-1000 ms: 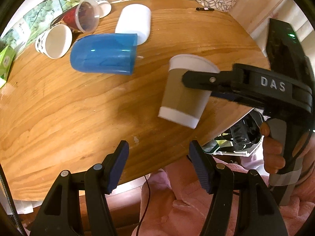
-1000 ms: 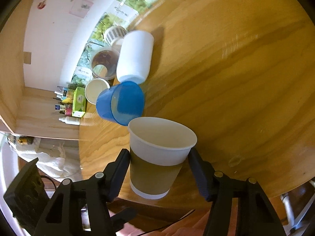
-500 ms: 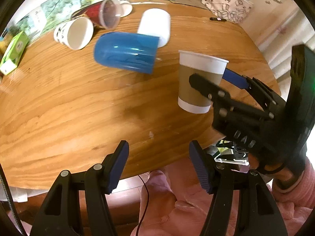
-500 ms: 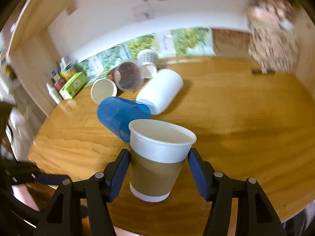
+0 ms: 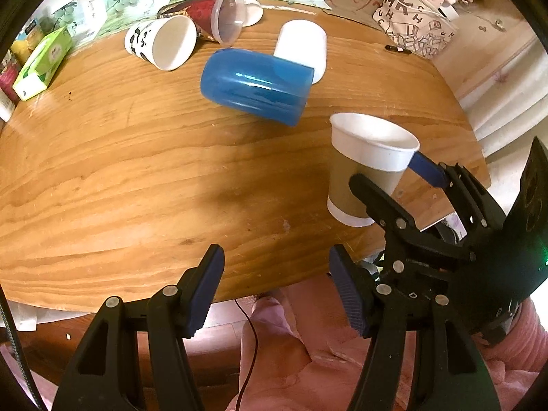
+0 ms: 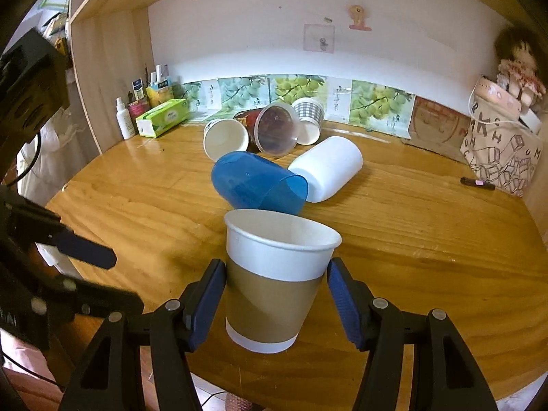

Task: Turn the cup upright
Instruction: 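Lower the upright cup onto the desk with the right gripper and open it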

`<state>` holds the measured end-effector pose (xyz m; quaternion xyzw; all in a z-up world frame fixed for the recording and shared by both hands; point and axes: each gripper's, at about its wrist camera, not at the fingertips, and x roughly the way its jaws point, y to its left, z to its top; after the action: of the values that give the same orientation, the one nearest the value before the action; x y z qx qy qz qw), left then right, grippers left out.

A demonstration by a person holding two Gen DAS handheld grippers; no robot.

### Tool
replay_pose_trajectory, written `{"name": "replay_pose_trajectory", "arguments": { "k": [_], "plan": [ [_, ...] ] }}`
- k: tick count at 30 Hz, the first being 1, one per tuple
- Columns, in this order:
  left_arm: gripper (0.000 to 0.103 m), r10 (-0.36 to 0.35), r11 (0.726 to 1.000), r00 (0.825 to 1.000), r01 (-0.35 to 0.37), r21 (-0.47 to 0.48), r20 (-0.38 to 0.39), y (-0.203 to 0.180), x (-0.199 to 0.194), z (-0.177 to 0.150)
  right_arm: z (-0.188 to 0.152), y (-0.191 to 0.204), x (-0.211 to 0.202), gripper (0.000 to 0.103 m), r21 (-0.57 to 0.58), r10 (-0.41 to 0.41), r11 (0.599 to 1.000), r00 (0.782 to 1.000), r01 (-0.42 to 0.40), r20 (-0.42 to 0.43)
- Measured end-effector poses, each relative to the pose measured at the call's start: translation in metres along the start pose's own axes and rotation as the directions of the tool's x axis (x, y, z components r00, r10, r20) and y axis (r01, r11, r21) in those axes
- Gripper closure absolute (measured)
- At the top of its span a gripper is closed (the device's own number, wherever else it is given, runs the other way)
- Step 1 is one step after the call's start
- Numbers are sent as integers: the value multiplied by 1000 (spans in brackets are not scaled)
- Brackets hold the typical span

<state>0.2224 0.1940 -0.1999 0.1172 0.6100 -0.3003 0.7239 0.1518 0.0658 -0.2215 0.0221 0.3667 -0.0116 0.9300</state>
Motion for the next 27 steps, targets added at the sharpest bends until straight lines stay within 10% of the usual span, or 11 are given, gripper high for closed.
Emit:
{"name": "replay_pose_trajectory", "arguments": {
  "k": [16, 27],
  "plan": [
    [35, 13, 1000, 1000, -13, -7, 23, 4, -9, -4, 4, -7, 16, 41, 8, -97, 995, 989, 96, 114],
    [35, -1, 1000, 1000, 2, -10, 20, 5, -8, -4, -12, -5, 10, 42, 29, 1, 1000, 1000, -1, 8]
  ]
}}
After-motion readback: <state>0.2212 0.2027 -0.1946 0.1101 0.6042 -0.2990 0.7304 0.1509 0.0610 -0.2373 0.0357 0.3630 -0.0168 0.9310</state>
